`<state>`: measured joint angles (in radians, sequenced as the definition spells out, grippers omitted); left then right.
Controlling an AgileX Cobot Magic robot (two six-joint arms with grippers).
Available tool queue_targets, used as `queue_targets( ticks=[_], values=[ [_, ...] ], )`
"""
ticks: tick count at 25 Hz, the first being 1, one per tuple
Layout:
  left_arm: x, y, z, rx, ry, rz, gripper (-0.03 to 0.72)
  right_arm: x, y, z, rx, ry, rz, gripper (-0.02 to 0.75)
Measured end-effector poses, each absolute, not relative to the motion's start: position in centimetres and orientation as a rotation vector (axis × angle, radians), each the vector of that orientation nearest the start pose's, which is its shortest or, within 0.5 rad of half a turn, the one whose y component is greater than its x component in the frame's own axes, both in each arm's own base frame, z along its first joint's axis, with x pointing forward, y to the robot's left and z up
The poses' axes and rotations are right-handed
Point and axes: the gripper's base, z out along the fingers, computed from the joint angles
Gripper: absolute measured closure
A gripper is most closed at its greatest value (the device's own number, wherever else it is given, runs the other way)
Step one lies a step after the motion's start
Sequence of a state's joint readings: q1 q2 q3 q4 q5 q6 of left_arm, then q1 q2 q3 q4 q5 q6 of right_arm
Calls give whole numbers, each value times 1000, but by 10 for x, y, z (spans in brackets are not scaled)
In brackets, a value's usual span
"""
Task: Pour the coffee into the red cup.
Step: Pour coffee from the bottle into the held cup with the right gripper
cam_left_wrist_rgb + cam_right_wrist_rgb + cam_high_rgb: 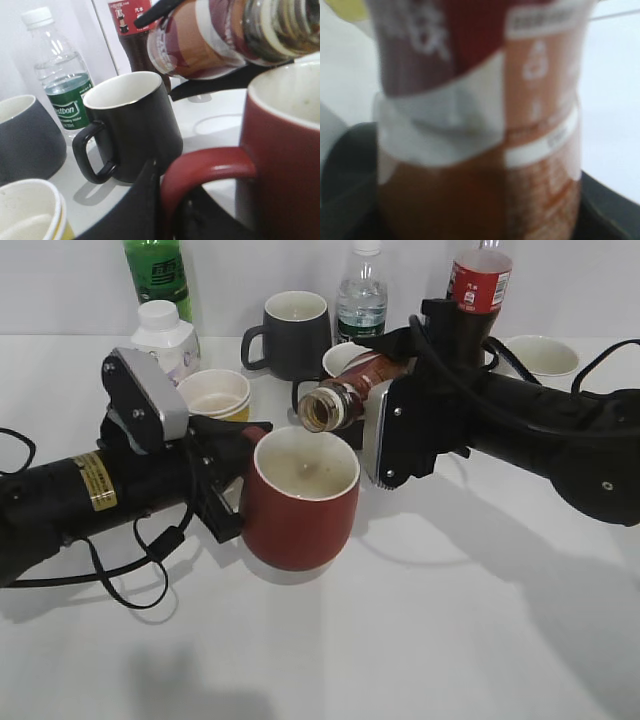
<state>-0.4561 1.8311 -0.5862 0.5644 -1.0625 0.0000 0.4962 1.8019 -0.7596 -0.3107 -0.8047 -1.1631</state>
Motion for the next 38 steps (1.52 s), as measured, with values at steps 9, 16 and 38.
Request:
queue_targets(
  ticks=[9,16,38],
  values=[
    [260,-175,154,969,1428,-530,643,300,186,184,-1523,846,-497,235],
    [260,-175,154,975,1422,-522,643,300,186,186,-1525,803,-529,235],
    [260,-175,153,978,1421,-520,643,300,187,189,-1544,702,-615,235]
  ],
)
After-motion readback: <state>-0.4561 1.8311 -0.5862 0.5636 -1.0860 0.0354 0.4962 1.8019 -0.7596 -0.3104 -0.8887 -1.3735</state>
